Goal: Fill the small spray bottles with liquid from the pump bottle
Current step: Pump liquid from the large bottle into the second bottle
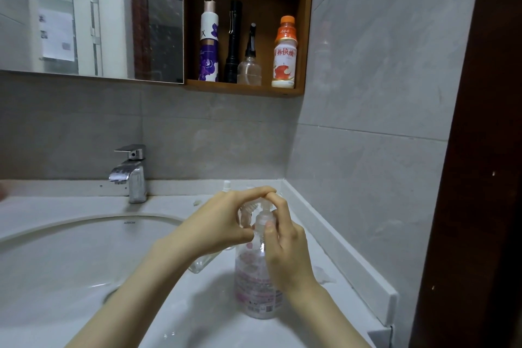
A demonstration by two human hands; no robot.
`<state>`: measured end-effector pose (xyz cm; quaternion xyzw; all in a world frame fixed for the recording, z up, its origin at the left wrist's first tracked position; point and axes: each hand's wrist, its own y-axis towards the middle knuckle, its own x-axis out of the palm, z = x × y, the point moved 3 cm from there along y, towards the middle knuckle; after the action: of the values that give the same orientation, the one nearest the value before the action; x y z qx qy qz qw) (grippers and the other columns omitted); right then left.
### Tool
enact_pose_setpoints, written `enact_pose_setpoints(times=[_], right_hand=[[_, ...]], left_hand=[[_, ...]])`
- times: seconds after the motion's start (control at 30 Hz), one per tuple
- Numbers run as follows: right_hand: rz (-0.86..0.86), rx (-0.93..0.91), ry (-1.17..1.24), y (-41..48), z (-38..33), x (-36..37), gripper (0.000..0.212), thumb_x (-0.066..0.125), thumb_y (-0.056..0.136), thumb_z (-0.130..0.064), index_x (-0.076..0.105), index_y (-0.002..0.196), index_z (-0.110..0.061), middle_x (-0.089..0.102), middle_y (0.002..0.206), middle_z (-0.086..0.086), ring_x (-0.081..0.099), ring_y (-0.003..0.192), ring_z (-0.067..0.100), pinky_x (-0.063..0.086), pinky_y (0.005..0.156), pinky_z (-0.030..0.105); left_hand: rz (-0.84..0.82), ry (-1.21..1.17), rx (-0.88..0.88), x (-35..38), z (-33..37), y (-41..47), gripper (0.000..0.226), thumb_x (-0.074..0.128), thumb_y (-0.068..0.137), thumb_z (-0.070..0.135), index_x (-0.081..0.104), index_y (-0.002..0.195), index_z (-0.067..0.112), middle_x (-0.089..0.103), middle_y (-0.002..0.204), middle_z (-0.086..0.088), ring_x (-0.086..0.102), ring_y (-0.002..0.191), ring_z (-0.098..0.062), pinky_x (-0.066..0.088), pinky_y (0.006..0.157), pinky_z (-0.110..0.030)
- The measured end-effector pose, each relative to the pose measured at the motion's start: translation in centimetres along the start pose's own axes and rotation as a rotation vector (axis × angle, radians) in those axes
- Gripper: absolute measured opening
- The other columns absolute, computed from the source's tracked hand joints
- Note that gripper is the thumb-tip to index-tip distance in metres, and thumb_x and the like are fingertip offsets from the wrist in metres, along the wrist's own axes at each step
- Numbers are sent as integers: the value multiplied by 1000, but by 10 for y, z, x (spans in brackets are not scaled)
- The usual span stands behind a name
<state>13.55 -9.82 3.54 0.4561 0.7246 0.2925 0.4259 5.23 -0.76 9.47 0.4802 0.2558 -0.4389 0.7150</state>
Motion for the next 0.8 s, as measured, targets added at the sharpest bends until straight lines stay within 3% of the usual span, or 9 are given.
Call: enact_pose_setpoints(times=[0.13,0.27,0.37,0.53,0.67,0.8], right_hand=[[1,6,2,1,0,1,41,20,80,-42,34,119,-46,50,59,-30,43,49,2,28,53,18],[14,-9,4,1,0,2,38,22,82,-42,35,117,-47,50,62,-28,42,50,4,32,55,22],[31,-11,29,3,0,1,31,24,84,-43,39,111,-45,51,64,-25,44,53,6,37,56,26],[36,-5,30,2,2,2,28,24,86,-45,40,109,-43,53,64,-22,48,56,6,41,57,27],[8,10,-12,2,3,2,39,20,82,-47,34,119,-47,50,59,-29,41,50,2,30,55,20],[-3,17,-17,1,0,1,41,19,82,-48,33,120,-48,50,55,-29,42,49,2,28,53,18]], left_hand=[[6,4,-1,-1,1,0,79,58,69,0,44,120,59,54,52,23,54,54,1,44,54,-17],[39,-19,27,-1,0,-3,83,58,67,-1,40,107,70,56,59,25,56,58,-6,49,60,-25],[47,-51,49,2,-1,-4,85,57,66,-3,42,108,70,56,63,24,54,54,-17,47,57,-28],[56,-87,50,7,-4,-4,81,54,63,4,43,106,71,57,66,17,51,52,-15,48,58,-30],[14,-23,28,2,-2,3,76,57,68,0,47,113,60,56,60,26,55,54,-7,47,56,-22],[-1,-33,10,-1,0,3,71,58,69,-1,53,118,50,54,55,15,51,50,-2,40,51,-12]])
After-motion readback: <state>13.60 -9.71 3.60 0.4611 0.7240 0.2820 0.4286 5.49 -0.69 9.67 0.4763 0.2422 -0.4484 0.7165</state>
